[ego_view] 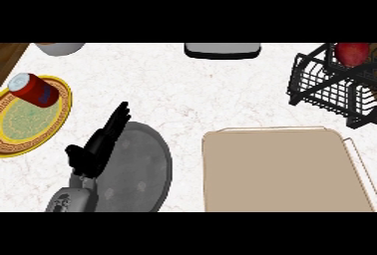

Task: Pick the pear from the tray and place it in the tiered basket

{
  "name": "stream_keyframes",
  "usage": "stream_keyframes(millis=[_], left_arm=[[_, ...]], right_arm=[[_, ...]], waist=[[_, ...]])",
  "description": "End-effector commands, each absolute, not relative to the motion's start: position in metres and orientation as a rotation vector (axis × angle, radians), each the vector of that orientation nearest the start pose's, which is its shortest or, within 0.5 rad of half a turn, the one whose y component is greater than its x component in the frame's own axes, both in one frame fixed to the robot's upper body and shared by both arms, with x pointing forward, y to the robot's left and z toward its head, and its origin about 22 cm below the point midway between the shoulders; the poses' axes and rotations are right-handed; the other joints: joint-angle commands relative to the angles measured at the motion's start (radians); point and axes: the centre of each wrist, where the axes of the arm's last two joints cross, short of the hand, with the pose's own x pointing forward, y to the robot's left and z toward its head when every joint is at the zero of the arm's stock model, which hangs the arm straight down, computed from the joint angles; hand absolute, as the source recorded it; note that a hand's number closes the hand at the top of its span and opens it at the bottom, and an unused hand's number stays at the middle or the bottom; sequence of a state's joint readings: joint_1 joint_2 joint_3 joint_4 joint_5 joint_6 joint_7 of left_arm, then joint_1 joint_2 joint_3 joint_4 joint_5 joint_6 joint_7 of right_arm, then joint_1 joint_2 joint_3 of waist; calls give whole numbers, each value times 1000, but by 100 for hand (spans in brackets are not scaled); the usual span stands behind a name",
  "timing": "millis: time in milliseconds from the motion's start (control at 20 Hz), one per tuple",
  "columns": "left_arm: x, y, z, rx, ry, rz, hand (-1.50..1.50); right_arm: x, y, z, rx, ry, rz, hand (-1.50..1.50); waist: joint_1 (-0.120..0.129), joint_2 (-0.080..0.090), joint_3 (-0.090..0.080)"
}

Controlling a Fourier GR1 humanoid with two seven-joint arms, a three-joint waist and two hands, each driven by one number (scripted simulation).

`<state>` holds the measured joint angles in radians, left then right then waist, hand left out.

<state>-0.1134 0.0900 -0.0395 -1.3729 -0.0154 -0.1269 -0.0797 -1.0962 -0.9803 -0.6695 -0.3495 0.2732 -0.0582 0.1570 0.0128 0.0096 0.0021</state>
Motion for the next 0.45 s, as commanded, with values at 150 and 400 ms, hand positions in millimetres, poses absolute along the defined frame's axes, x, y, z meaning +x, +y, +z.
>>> stream_keyframes(millis=[150, 400], left_arm=[[264, 233, -16, -87, -1539, -242, 0], [269, 252, -20, -66, -1541, -222, 0]], right_arm=[[253, -604, 282, -811, -1532, -580, -150], [190, -639, 273, -786, -1526, -509, -150]], waist=[[-9, -2, 3], [-28, 1, 5]])
